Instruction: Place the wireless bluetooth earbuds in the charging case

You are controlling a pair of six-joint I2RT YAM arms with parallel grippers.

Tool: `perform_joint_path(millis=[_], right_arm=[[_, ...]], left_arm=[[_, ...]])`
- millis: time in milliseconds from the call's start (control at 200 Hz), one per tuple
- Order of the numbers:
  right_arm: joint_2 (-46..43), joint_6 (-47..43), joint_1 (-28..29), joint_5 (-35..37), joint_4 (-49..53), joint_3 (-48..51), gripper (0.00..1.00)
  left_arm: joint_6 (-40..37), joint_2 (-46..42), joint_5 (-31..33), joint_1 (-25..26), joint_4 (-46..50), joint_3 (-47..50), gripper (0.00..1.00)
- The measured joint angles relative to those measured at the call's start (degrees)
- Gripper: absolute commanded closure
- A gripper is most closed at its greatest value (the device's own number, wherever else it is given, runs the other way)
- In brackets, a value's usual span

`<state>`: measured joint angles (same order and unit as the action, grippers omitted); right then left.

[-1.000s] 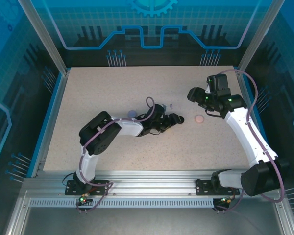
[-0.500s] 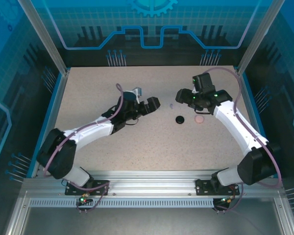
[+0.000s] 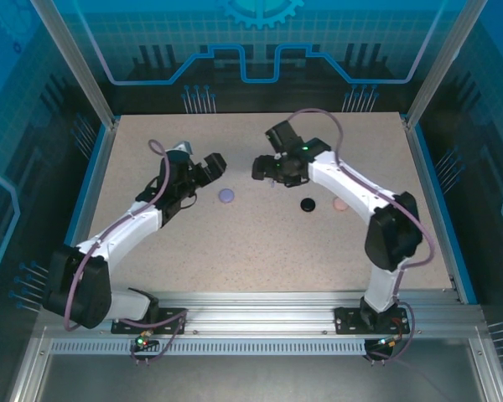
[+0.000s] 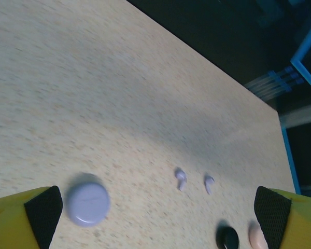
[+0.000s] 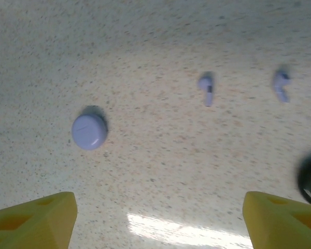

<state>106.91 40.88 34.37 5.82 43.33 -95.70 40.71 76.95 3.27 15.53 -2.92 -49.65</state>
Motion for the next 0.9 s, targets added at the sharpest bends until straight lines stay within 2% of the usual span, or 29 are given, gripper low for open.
perform_joint_path(millis=[190, 520, 900], right_arm=[[13.1, -2.2, 4.1, 0.0, 4.3, -14.8, 0.12], [31.7, -6.5, 8.7, -0.2, 12.6, -36.0, 0.14], [39.0, -9.0, 10.6, 1.9, 16.3, -41.7, 0.16]], left_arm=[[1.7, -0.9, -0.2, -7.8, 0.8, 1.2, 0.01], [2.8, -1.0, -2.9, -14.3, 1.0, 2.2, 0.01], [2.9, -2.2, -4.5, -16.1, 1.0, 3.1, 0.01]])
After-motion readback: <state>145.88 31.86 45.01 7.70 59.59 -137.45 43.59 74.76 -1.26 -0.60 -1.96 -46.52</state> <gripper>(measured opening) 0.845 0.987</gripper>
